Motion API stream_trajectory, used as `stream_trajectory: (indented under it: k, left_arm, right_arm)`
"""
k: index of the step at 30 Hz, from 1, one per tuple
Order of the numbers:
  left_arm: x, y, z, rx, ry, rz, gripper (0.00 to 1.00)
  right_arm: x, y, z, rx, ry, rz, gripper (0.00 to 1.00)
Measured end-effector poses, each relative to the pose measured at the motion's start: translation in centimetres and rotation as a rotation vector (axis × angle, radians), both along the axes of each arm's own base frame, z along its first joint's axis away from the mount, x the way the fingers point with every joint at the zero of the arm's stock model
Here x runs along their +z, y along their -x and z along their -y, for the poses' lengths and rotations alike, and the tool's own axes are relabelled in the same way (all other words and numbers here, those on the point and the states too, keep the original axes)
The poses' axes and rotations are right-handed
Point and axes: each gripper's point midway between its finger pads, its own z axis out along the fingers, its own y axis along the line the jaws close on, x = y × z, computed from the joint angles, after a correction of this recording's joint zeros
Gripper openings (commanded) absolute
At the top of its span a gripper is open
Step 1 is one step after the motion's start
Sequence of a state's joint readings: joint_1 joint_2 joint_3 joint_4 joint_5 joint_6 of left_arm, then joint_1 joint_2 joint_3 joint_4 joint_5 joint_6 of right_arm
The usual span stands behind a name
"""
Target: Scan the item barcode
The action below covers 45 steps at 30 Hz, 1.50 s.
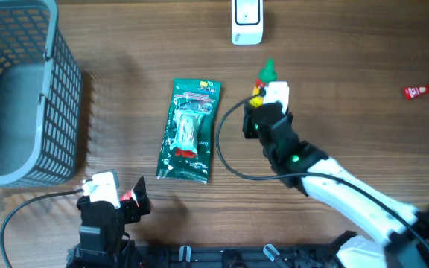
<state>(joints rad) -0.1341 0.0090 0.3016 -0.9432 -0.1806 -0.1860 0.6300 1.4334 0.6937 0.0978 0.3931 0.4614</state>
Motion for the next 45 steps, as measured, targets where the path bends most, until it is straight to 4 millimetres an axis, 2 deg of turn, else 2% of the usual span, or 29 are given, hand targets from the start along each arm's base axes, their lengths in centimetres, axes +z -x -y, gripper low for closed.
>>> stream_trajectory:
  k: [2, 6, 13, 15, 17, 20, 25, 30, 32, 35, 38, 40, 41, 42, 44, 45]
  left_arm:
    - [0.0, 0.0, 0.0, 0.000, 0.000, 0.000, 1.00]
    - [0.0, 0.0, 0.0, 0.001, 0.000, 0.000, 1.00]
    - [0.0, 0.0, 0.0, 0.000, 0.000, 0.000, 1.00]
    - [0.0, 0.0, 0.0, 0.000, 0.000, -0.001, 1.00]
    - [0.0, 0.0, 0.0, 0.000, 0.000, -0.001, 1.00]
    - [0.0, 0.0, 0.0, 0.000, 0.000, -0.001, 1.00]
    - [0.0, 0.0, 0.0, 0.001, 0.000, -0.001, 1.00]
    - [0.0, 0.0, 0.0, 0.001, 0.000, -0.001, 1.00]
    - [0.0, 0.0, 0.0, 0.000, 0.000, -0.001, 1.00]
    - [0.0, 0.0, 0.0, 0.000, 0.000, 0.000, 1.00]
    - [0.0, 0.0, 0.0, 0.001, 0.000, -0.001, 1.00]
    - [0.0, 0.0, 0.0, 0.000, 0.000, -0.001, 1.00]
    - [0.0, 0.0, 0.0, 0.000, 0.000, 0.000, 1.00]
    - [0.0, 0.0, 0.0, 0.000, 0.000, 0.000, 1.00]
    - [0.0, 0.0, 0.0, 0.000, 0.000, 0.000, 1.00]
    - [0.0, 0.0, 0.0, 0.001, 0.000, 0.000, 1.00]
  right_arm:
    - [-1.2, -0.7, 0.4, -0.026, 0.005, 0.023, 0.41]
    - [-2.1, -2.7, 0.3, -0.043, 0.027, 0.085, 0.38]
    - [-7.0, -5.3, -1.0, 0.020, 0.151, 0.165, 0.37]
    - [-7.0, -5.7, -1.2, 0.033, 0.173, 0.202, 0.37]
    - [-6.5, -6.1, -1.3, 0.042, 0.183, 0.237, 0.44]
    - [-5.3, -6.5, -1.4, 0.034, 0.181, 0.287, 0.66]
    - [-5.3, -6.5, -1.3, 0.045, 0.224, 0.289, 0.72]
    - [-7.2, -5.3, -0.8, 0.081, 0.311, 0.185, 0.75]
    - [-7.7, -4.8, -0.6, 0.086, 0.322, 0.150, 0.81]
    - [-8.2, -4.6, -0.5, 0.087, 0.329, 0.127, 0.97]
    - [-7.3, -4.6, -0.5, 0.083, 0.318, 0.138, 1.00]
    - [-5.3, -4.6, -0.7, 0.081, 0.300, 0.167, 1.00]
    - [-4.9, -4.6, -0.7, 0.080, 0.297, 0.173, 1.00]
    - [-1.9, -4.4, -0.9, 0.076, 0.265, 0.220, 1.00]
    - [1.4, -3.5, -0.8, 0.081, 0.245, 0.248, 1.00]
    - [3.9, -2.7, -0.7, 0.087, 0.224, 0.271, 1.00]
